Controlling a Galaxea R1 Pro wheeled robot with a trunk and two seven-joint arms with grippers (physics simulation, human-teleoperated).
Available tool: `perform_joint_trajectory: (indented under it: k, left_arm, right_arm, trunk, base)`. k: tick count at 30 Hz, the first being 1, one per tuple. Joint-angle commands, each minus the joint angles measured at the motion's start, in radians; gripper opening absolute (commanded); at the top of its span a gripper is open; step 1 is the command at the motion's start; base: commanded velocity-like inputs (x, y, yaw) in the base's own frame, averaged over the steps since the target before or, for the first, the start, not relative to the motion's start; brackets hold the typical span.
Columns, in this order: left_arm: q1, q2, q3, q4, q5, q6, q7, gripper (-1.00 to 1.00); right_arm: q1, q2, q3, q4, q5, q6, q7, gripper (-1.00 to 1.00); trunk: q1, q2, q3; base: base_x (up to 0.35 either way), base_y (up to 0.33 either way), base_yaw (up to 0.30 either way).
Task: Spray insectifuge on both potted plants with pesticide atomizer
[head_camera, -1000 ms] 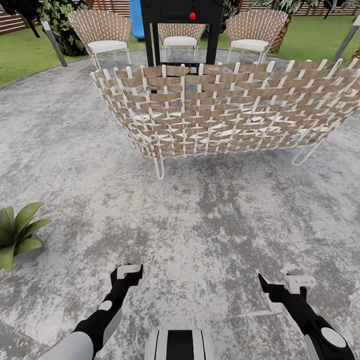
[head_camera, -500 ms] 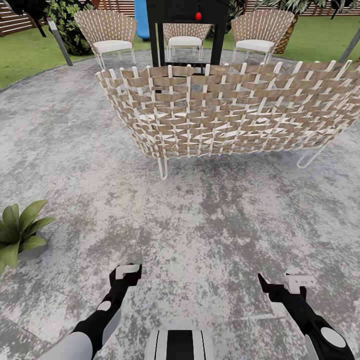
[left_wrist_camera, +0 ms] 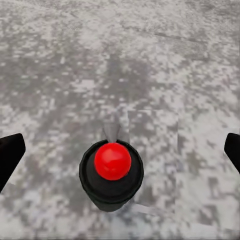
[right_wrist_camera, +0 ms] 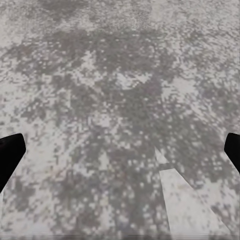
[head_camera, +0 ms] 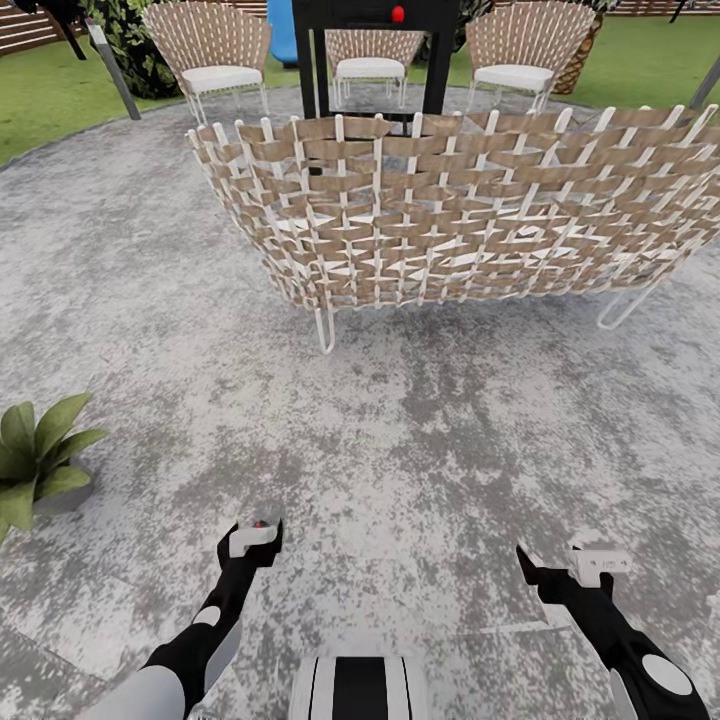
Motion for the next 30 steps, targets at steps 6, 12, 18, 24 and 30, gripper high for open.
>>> perform_joint_trajectory:
  k: [6, 12, 18, 24, 30]
  left_arm:
    - [0.0, -0.001, -0.005, 0.001, 0.003, -0.004, -0.001, 1.0]
    - [0.0, -0.002, -0.005, 0.001, 0.001, -0.004, -0.001, 1.0]
    - [0.0, -0.002, -0.005, 0.001, 0.001, -0.004, -0.001, 1.0]
    - [0.0, -0.002, -0.005, 0.002, 0.003, -0.002, -0.001, 1.0]
    - [0.0, -0.003, -0.005, 0.002, -0.001, -0.003, -0.001, 1.0]
  right_arm:
    - [0.0, 0.0, -0.002, -0.001, 0.0, 0.006, 0.006, 1.0]
    - [0.0, 0.0, -0.002, -0.001, 0.0, 0.006, 0.006, 1.0]
    - [0.0, 0.0, -0.002, -0.001, 0.0, 0.006, 0.006, 1.0]
    - [0.0, 0.0, -0.002, 0.0, 0.0, 0.004, 0.006, 1.0]
    - [0.0, 0.0, -0.002, 0.0, 0.0, 0.004, 0.006, 1.0]
  trunk:
    - [0.002, -0.002, -0.033]
    - [0.005, -0.003, -0.066]
    - [0.007, -0.004, -0.094]
    - [0.007, -0.004, -0.096]
    - [0.007, -0.004, -0.096]
  base:
    - [0.0, 0.0, 0.0]
    - [0.0, 0.0, 0.0]
    - [0.0, 0.0, 0.0]
    - [0.0, 0.0, 0.0]
    - [0.026, 0.0, 0.0]
